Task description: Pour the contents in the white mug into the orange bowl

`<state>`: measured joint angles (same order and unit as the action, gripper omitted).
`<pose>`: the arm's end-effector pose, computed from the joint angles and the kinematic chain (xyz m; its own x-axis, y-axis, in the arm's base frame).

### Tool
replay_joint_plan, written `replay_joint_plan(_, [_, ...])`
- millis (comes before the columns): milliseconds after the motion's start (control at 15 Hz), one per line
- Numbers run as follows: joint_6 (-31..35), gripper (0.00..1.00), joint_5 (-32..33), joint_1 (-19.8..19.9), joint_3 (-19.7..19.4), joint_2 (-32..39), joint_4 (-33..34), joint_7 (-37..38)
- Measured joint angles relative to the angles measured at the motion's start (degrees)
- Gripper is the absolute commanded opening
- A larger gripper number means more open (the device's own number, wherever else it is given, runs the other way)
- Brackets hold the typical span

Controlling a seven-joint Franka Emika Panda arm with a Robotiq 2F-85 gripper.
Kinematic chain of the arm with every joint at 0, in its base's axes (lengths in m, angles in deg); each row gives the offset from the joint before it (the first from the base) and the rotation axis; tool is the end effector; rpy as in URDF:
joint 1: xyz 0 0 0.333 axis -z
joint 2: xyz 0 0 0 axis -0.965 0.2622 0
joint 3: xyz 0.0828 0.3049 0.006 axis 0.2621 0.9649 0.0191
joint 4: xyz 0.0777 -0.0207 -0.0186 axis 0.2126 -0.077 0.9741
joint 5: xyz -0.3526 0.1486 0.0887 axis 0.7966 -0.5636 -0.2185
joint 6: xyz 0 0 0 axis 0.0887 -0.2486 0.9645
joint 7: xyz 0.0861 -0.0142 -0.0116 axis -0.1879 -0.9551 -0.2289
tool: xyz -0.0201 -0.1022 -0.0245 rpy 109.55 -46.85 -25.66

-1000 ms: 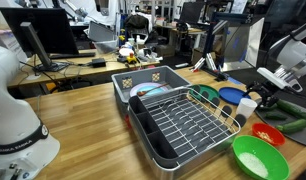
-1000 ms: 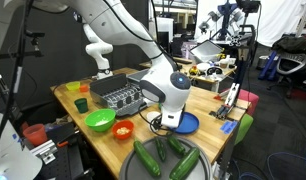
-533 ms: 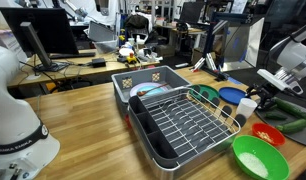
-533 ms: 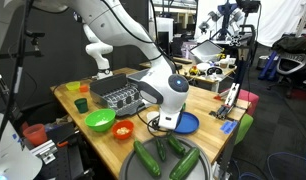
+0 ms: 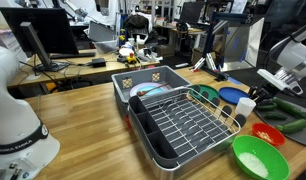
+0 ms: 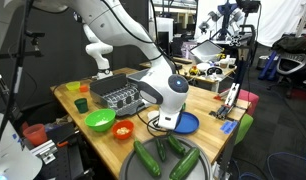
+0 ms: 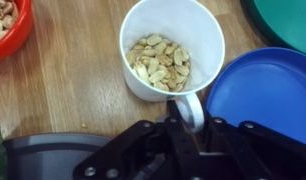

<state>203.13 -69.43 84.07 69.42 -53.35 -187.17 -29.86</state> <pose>0.5403 -0.1632 0.1183 0.0294 -0.8880 -0.4589 -0.9857 0.0503 -0.1606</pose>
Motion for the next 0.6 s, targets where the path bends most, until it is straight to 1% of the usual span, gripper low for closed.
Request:
replay_joint_plan(67, [0.0,0.0,0.0,0.0,-0.06,-0.04,-0.04,0.16])
replay_joint_plan(133, [-0.02,0.02,0.01,0.0,-0.14,-0.18,-0.1,0.5])
replay_joint_plan(600, [-0.21,0.02,0.71,-0.19,-0.87,-2.78,-1.85,2.87])
